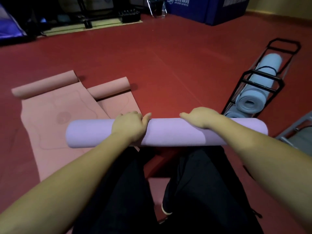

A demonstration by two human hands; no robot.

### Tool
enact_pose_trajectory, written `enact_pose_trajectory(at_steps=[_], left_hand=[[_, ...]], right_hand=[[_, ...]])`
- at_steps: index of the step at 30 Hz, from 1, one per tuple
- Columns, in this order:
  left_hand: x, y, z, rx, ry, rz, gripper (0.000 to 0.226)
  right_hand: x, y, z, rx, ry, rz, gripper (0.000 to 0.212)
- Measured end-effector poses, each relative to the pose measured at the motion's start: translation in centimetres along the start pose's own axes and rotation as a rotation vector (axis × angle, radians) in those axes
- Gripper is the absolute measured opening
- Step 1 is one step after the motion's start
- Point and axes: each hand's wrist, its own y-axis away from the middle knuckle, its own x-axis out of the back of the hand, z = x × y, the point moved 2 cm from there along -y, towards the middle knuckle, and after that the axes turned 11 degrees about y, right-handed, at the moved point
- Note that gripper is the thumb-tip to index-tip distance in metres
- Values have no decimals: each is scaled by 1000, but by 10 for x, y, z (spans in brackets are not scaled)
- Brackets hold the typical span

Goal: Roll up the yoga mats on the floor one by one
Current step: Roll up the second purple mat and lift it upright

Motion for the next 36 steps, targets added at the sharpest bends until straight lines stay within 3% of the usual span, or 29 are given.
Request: enact_pose_trajectory(at_steps=[5,8,10,14,16,18,22,25,29,32,34,36], left_hand=[[10,1,5,83,48,-191,68],[7,-4,5,118,49,-283,70],[6,-13,3,154,64,-341,73],[7,-32,5,222,139,-474,73],[7,-40,7,259,194,-532,68],[4,-48,6,310,265,-599,62],[-1,-62,2,410,393,-713,51],[-6,-65,2,421,437,-754,49],[-11,-70,0,327,316,-604,63],[-9,-65,0,128,144,-223,59],[-5,-53,-1,37,137,60,53],[-11,-38,-4,-23,151,212,51]], right_hand=[[4,5,0,72,-66,-239,58],[-4,4,0,40,-101,-266,60],[-7,-2,0,29,-80,-185,62],[-10,-8,2,-2,-52,243,50],[-14,-1,1,-26,-55,376,45],[-25,8,-3,-34,-30,446,44],[-54,23,-15,-29,59,564,64],[-59,21,-15,-77,63,581,63],[-52,12,-16,-116,56,535,74],[-48,6,-14,-107,108,516,82],[-47,3,-13,-102,131,508,71],[-45,1,-14,-90,112,482,62]])
